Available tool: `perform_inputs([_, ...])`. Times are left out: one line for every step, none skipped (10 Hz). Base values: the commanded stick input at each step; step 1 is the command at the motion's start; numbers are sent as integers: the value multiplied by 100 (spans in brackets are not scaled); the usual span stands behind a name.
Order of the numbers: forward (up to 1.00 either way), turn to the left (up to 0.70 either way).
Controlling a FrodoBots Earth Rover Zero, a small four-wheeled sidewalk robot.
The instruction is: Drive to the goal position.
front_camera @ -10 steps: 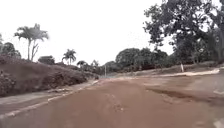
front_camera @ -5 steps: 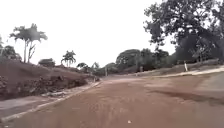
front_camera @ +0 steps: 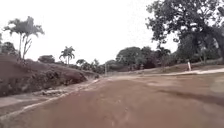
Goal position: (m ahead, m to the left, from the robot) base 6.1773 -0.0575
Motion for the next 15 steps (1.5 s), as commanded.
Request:
perform_inputs([85,0])
perform_inputs([85,0])
perform_inputs([85,0])
perform_inputs([85,0])
perform_inputs([85,-24])
perform_inputs([85,0])
perform_inputs([85,0])
perform_inputs([85,0])
perform_inputs([85,0])
perform_inputs([85,0])
perform_inputs([85,0])
perform_inputs([85,0])
perform_inputs([85,0])
perform_inputs([85,0])
perform_inputs([85,0])
